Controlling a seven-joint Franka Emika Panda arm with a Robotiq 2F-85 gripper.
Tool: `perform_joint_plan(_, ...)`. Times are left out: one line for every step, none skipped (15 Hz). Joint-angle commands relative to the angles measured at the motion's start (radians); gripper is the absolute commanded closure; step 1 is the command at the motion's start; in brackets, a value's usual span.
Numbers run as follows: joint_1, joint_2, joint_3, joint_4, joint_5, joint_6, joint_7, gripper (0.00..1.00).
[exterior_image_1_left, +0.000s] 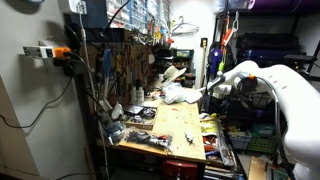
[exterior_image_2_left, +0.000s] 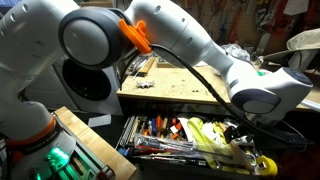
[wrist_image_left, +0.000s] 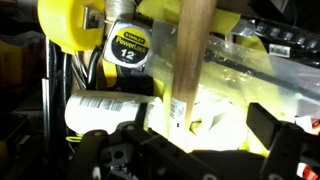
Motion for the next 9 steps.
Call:
perform_joint_plan(0.000,-0.149,0.029,-0.241,0.075,0.145,-0.039,0.00)
perform_joint_plan(0.007,-0.177,0.035,-0.285,0.090,0.186,-0.041,0.00)
perform_joint_plan(0.017,-0.205,0.038,-0.330,0.098,0.221,-0.038,0.00)
perform_joint_plan(0.026,-0.236,0.043,-0.375,0.099,0.241,-0.037,0.00)
perform_joint_plan(0.035,-0.267,0.048,-0.419,0.099,0.257,-0.036,0.00)
perform_joint_plan(0.046,-0.297,0.053,-0.465,0.097,0.271,-0.032,0.00)
perform_joint_plan(0.034,-0.323,0.089,-0.502,0.062,0.294,-0.008,0.00)
perform_joint_plan(0.046,-0.341,0.094,-0.537,0.060,0.315,-0.003,0.00)
perform_joint_plan(0.058,-0.356,0.101,-0.564,0.059,0.341,0.007,0.00)
